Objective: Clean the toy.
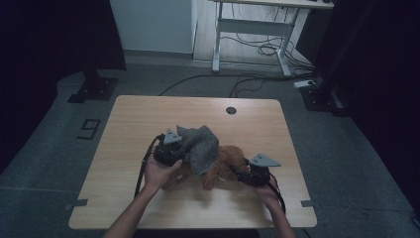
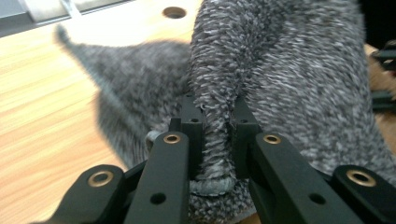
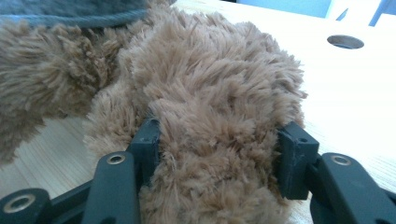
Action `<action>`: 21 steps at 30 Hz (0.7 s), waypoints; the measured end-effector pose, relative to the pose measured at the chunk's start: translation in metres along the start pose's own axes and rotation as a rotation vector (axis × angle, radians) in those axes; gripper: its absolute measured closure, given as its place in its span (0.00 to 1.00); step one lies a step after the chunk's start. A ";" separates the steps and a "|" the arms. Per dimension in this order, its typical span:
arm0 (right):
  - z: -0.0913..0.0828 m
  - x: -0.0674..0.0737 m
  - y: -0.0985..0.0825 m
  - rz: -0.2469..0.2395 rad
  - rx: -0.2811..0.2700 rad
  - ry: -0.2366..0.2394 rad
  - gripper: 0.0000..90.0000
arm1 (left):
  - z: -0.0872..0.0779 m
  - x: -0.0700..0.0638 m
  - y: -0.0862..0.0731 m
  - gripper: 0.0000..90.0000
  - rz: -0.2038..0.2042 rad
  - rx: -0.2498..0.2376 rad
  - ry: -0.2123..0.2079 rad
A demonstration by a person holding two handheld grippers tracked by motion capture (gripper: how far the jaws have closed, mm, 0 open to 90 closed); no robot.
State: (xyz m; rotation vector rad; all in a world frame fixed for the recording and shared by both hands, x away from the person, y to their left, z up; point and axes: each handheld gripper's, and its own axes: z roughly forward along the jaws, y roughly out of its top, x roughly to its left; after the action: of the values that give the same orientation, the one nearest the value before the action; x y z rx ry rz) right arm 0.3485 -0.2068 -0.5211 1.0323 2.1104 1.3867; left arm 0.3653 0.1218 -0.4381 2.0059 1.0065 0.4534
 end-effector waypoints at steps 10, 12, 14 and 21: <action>-0.002 -0.001 0.001 0.007 0.032 0.025 0.50 | -0.003 0.027 -0.046 0.89 -0.057 0.104 0.044; -0.003 -0.001 0.002 0.005 0.044 0.037 0.50 | 0.000 0.029 -0.054 0.89 -0.082 0.115 0.014; -0.003 0.000 0.001 0.004 0.047 0.043 0.51 | 0.006 0.029 -0.056 0.89 -0.103 0.127 -0.016; 0.002 0.004 0.001 -0.025 0.014 0.035 0.57 | 0.024 0.027 -0.044 0.90 -0.110 0.076 -0.051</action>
State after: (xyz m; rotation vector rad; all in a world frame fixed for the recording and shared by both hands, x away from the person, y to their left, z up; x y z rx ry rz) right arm 0.3480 -0.2025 -0.5206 0.9908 2.1532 1.3903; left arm 0.3749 0.1459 -0.4887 2.0071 1.1110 0.3070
